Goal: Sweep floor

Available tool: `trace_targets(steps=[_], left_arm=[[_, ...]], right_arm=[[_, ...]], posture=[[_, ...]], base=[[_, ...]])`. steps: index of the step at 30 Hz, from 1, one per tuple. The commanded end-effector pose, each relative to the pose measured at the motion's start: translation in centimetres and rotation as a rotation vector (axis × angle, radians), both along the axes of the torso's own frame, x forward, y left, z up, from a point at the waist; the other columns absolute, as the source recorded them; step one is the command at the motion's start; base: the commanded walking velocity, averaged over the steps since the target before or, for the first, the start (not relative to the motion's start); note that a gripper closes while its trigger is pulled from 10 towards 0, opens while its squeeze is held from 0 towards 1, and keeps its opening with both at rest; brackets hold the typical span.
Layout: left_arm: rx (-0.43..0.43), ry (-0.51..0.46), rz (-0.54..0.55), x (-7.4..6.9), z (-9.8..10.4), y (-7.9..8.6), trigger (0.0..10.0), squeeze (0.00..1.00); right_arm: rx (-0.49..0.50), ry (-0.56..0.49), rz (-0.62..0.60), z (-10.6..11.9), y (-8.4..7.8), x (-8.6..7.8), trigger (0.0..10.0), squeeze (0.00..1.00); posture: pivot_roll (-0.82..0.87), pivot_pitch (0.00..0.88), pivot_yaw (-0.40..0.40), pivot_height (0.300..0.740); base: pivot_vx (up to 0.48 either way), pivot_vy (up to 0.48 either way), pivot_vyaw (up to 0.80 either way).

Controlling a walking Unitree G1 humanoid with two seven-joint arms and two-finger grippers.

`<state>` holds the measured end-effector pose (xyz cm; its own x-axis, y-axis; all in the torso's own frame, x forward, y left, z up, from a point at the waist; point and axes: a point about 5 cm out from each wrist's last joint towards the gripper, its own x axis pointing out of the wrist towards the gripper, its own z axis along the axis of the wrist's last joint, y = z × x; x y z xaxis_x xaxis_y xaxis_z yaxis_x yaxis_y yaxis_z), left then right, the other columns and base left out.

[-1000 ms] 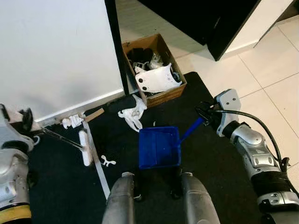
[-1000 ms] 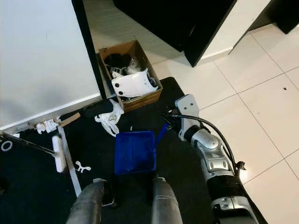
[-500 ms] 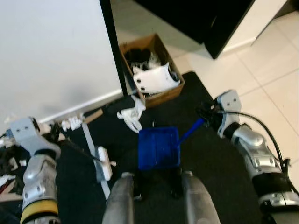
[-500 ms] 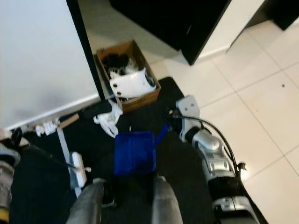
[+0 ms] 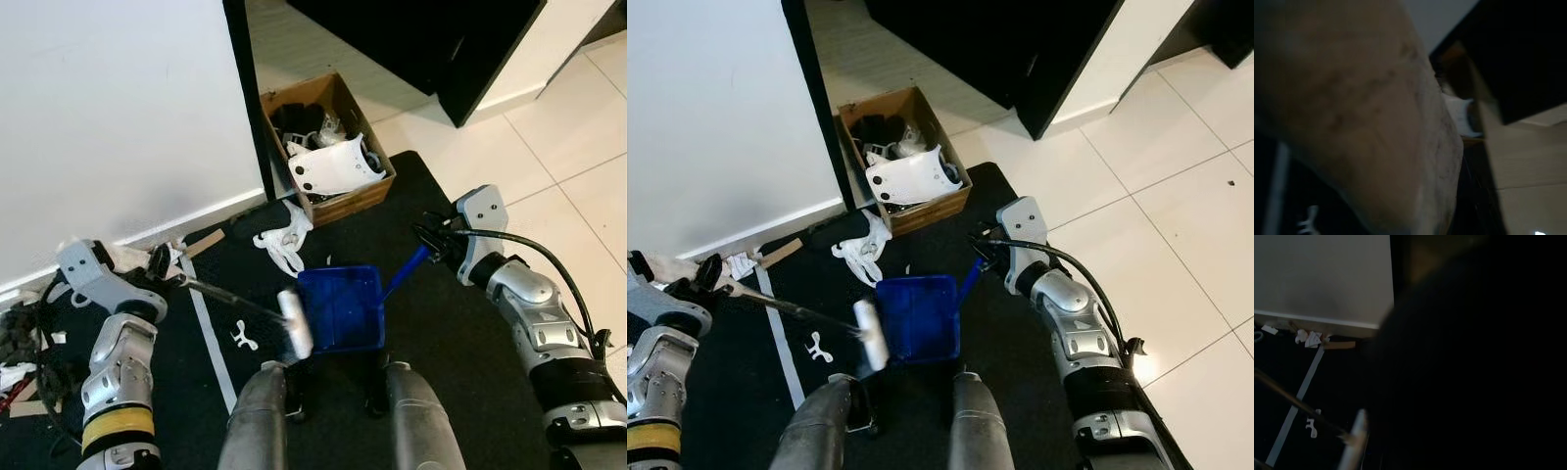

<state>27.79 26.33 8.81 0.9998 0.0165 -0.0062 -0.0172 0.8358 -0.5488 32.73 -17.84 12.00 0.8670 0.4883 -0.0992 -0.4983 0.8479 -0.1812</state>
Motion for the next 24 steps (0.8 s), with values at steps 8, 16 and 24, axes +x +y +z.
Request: trace_targets(steps=[8, 16, 24], left_arm=[[0.189, -0.064, -0.012, -1.5, 3.1, 2.0, 10.0, 0.00], [0.406, -0.012, 0.127, -3.3, 4.5, 5.9, 10.0, 0.00], [0.464, 0.063, 0.221, -3.9, 3.4, 7.0, 10.0, 0.00]], right_arm=[[0.014, 0.026, -0.007, -0.8, -0.1, -0.4, 10.0, 0.00], [0.022, 0.028, 0.002, -0.9, 0.3, -0.4, 10.0, 0.00], [0.022, 0.027, 0.001, -0.9, 0.4, -0.3, 10.0, 0.00]], posture=[[-0.08, 0.340, -0.044, 0.740], [-0.06, 0.338, -0.038, 0.740], [-0.06, 0.333, -0.037, 0.740]], base=[[0.000, 0.000, 0.00], [0.000, 0.000, 0.00], [0.000, 0.000, 0.00]])
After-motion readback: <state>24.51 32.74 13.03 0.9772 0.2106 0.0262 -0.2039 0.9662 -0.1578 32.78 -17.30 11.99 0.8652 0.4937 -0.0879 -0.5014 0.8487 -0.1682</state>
